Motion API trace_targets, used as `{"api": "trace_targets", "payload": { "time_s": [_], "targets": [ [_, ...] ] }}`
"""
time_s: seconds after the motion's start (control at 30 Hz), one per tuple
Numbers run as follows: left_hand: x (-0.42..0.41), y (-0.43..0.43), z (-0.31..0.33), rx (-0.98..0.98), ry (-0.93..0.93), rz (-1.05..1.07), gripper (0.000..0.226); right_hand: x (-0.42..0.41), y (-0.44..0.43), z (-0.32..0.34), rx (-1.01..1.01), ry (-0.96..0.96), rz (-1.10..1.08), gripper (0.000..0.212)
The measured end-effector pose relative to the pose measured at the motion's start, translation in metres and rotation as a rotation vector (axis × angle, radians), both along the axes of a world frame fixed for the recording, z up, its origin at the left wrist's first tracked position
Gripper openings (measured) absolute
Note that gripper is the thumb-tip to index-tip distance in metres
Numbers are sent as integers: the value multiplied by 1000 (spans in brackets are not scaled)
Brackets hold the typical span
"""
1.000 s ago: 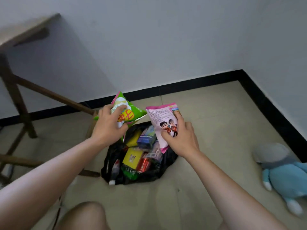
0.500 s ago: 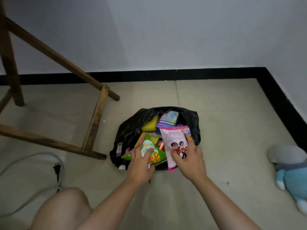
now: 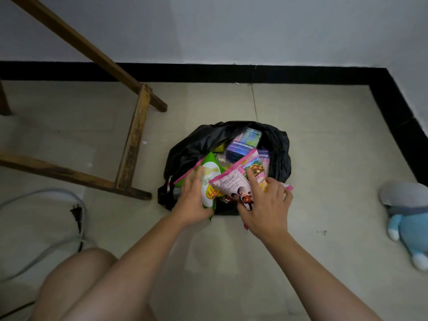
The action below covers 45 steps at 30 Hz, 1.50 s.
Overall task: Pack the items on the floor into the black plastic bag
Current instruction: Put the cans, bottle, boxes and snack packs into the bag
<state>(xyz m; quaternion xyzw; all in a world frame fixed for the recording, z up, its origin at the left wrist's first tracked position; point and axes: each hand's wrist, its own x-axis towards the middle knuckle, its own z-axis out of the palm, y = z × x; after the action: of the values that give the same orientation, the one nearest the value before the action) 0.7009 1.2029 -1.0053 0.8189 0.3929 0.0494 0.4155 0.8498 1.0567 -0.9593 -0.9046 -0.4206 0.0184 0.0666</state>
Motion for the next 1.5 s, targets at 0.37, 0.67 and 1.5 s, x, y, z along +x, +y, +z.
{"api": "trace_targets", "payload": {
  "time_s": [0.37,0.67,1.5],
  "targets": [
    [-39,35,-4,-257,91,562,47,-28,10,-13,-110,39,110,84],
    [-34,37,24,0,176,414,39,-19,-7,1,-39,134,39,80],
    [15,20,154,-381,-450,629,25,-7,116,6,-93,-183,623,80]
  ]
}}
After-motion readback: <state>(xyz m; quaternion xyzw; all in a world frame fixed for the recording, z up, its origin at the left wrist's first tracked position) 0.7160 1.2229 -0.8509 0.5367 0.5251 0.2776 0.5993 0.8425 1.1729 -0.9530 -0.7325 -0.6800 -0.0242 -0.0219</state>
